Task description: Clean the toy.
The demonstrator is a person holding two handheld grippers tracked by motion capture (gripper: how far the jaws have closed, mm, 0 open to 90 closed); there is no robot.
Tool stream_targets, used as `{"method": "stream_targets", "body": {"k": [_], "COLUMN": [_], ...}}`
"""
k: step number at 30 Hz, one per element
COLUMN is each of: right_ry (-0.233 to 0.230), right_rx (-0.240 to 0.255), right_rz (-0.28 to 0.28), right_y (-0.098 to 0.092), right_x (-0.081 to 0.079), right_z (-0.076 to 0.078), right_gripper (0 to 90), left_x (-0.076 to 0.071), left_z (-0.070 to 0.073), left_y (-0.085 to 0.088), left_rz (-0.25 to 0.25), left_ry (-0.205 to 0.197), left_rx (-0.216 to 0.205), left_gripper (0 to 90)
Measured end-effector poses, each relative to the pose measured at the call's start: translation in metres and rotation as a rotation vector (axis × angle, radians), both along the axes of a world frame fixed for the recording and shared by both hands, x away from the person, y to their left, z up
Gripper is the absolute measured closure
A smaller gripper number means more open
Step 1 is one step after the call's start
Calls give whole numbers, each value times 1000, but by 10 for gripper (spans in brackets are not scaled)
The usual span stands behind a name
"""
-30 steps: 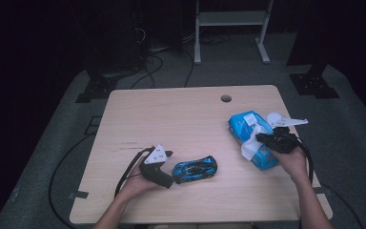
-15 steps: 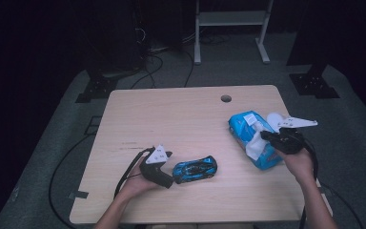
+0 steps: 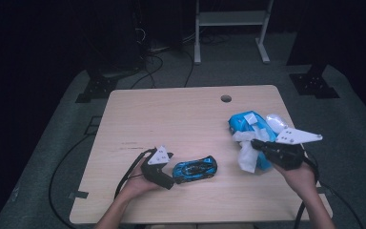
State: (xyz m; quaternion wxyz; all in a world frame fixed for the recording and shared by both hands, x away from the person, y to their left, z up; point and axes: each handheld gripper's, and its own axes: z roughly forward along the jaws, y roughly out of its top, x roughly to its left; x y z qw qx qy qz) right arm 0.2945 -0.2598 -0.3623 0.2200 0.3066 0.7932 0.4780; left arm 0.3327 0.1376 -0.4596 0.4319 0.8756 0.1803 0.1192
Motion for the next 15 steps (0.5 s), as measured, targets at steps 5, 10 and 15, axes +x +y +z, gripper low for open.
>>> {"method": "stream_targets", "body": {"k": [5, 10, 15], "right_ry": [33, 103, 177], "right_rx": [33, 27, -4], "right_rz": [116, 229, 277], "right_y": [24, 53, 73], "right_x": [-17, -24, -8], "right_z": [-5, -14, -29], "right_gripper": [878, 876, 875], "left_x": [0, -1, -1], "left_z": [-1, -1, -1], "left_y": [-1, -2, -2], "left_rz": [0, -11, -20], "left_ry": [6, 1, 7], "left_rx": [5, 10, 7], "left_gripper": [71, 71, 72]}}
